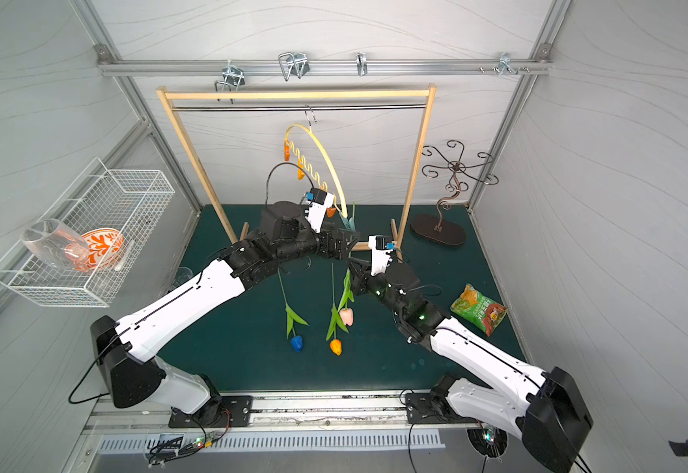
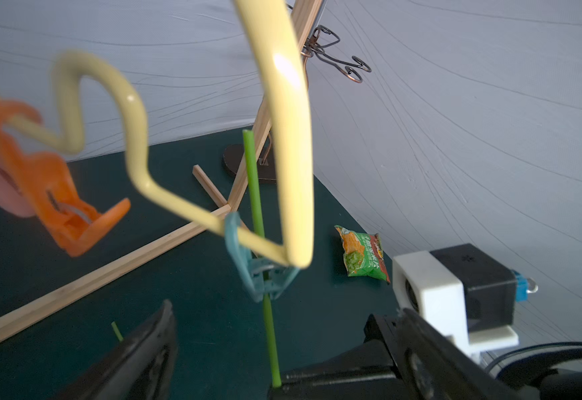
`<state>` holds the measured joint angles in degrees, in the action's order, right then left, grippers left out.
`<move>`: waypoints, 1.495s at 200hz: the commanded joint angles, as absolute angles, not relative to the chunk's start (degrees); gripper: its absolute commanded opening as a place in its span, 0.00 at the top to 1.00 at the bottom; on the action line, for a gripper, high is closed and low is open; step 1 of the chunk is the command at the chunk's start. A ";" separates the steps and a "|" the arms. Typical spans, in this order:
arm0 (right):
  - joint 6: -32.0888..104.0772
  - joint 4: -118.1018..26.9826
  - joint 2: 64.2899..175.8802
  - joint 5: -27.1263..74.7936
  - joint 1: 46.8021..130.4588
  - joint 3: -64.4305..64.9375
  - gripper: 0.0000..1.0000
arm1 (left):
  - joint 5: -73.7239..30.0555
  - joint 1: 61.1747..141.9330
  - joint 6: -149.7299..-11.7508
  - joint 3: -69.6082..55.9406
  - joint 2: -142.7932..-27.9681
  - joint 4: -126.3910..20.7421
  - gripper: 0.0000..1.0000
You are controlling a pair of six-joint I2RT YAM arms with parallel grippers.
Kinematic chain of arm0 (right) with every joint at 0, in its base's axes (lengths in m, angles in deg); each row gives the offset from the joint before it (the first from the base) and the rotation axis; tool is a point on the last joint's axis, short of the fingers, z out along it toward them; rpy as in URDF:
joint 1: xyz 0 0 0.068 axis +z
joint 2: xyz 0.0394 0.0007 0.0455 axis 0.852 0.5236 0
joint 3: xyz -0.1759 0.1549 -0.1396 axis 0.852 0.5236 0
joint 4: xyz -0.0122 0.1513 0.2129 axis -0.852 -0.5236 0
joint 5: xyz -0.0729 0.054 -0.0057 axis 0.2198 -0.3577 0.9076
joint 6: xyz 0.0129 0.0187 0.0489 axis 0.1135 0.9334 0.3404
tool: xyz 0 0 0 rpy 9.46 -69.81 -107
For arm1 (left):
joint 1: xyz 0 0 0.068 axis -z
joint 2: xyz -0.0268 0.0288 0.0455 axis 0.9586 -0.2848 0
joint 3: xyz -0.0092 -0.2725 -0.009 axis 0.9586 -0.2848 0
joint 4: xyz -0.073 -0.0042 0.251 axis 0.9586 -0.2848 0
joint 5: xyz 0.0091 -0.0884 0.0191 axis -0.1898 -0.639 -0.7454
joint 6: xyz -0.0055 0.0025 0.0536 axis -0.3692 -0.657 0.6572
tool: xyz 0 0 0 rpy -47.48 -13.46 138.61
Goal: Dry the flowers on a clothes hanger
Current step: Clamp the flower onto the hanger.
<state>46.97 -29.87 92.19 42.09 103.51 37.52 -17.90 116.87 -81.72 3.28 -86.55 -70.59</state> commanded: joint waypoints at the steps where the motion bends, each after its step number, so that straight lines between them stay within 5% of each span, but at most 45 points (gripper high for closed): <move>1: 43.48 -31.58 93.78 44.73 103.93 34.55 1.00 | -16.04 117.07 -81.19 1.31 -83.64 -68.03 0.00; 43: 41.93 -33.24 96.58 46.74 103.92 31.84 0.98 | -13.08 117.06 -83.61 -5.78 -78.38 -68.97 0.00; 120: 42.14 -32.01 100.04 51.56 103.87 30.44 0.91 | 14.02 117.01 -105.03 -33.31 -63.86 -67.60 0.00; 141: 42.24 -32.01 101.33 51.98 103.82 29.60 0.83 | 16.98 116.98 -109.39 -39.88 -62.16 -66.12 0.00; 208: 42.74 -31.92 104.15 52.54 103.85 27.80 0.82 | 22.77 117.01 -109.46 -56.45 -55.11 -53.37 0.01; 238: 42.87 -31.67 106.14 52.60 103.87 26.23 0.82 | 30.18 117.02 -107.88 -57.97 -53.34 -53.67 0.00; 299: 41.73 -30.87 110.64 55.04 103.76 22.79 0.82 | 28.54 116.98 -107.92 -57.40 -53.94 -54.51 0.00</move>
<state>42.55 -32.36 109.61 53.53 103.53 24.43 27.23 116.92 -108.51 -58.64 -53.48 -56.03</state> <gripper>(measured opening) 0.182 0.995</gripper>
